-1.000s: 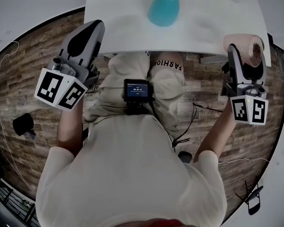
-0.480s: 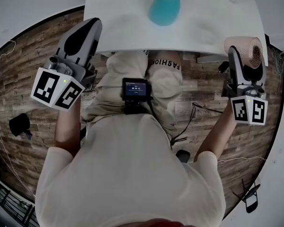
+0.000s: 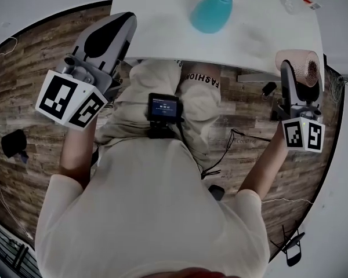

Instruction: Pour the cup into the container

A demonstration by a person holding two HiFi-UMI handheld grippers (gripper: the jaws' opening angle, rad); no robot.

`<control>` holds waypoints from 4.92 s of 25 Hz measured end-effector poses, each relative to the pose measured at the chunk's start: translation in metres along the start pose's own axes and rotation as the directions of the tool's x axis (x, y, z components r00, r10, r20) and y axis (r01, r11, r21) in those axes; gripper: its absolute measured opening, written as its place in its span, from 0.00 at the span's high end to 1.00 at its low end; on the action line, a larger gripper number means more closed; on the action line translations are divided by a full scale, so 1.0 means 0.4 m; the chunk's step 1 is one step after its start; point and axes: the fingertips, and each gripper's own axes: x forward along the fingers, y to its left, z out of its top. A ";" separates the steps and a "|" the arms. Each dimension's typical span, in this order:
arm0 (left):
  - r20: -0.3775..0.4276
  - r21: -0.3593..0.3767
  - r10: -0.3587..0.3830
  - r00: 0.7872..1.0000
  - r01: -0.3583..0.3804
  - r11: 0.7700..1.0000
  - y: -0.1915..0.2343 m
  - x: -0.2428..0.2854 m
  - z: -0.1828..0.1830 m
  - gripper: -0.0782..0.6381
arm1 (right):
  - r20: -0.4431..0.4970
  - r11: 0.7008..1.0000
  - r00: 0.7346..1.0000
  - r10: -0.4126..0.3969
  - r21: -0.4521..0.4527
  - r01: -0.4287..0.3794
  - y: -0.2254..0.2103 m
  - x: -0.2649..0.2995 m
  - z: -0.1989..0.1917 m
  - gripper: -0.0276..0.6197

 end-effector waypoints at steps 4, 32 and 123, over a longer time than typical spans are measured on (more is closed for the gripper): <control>0.010 0.011 0.003 1.000 -0.003 1.000 0.005 0.002 0.011 0.88 | -0.031 0.999 0.999 0.019 -0.038 -0.020 -0.005 0.014 -0.009 0.37; -0.021 0.000 -0.092 0.996 0.092 0.996 -0.078 0.060 -0.019 0.88 | -0.167 1.000 0.986 0.025 -0.011 -0.028 -0.054 0.123 -0.122 0.37; -0.364 -0.069 -0.037 0.931 0.013 0.998 -0.115 -0.089 -0.670 0.88 | -0.259 0.977 0.966 -0.016 0.203 0.071 0.399 -0.078 -0.624 0.60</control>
